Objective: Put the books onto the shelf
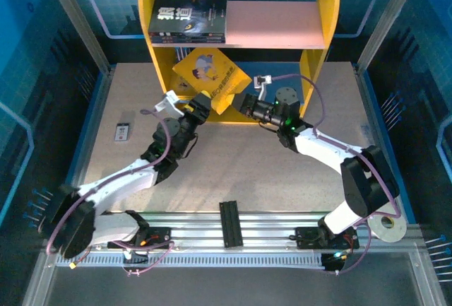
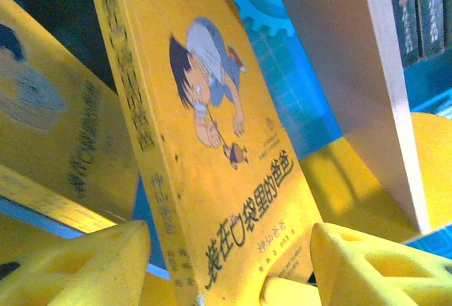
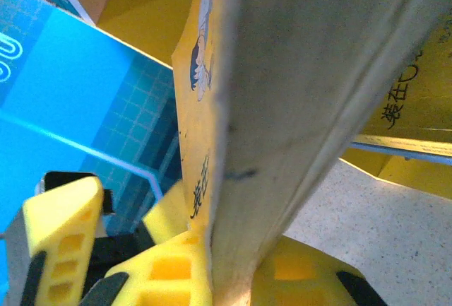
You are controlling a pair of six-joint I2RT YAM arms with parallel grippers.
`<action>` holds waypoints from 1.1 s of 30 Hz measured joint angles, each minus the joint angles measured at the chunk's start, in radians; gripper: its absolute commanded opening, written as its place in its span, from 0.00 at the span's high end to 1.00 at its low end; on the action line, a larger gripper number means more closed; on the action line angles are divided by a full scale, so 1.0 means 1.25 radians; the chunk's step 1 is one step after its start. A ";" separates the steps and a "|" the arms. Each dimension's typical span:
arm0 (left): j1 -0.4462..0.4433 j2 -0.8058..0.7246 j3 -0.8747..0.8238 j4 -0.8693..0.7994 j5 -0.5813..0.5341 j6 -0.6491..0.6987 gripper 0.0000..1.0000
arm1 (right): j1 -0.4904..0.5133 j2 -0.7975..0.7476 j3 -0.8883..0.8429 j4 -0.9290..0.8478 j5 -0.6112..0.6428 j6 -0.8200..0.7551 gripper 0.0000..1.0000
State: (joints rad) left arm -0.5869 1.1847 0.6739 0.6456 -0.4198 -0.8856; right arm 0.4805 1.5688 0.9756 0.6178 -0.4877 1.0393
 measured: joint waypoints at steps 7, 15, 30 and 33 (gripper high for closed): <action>0.049 -0.166 0.060 -0.369 -0.059 0.025 0.35 | -0.041 0.011 0.065 -0.141 -0.073 -0.100 0.92; 0.112 -0.240 0.068 -0.631 -0.056 0.041 0.34 | -0.093 0.129 0.211 -0.241 -0.172 -0.189 0.93; 0.157 -0.280 0.132 -0.819 -0.009 0.095 0.33 | -0.131 0.349 0.475 -0.450 -0.338 -0.330 0.92; 0.161 -0.281 0.140 -0.836 -0.007 0.104 0.33 | -0.138 0.376 0.516 -0.479 -0.363 -0.349 0.92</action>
State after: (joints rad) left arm -0.3851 0.8337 0.8494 -0.4000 -0.4282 -0.7551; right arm 0.3080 2.0388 1.6203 0.0193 -0.9421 0.6037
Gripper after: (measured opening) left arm 0.672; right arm 0.131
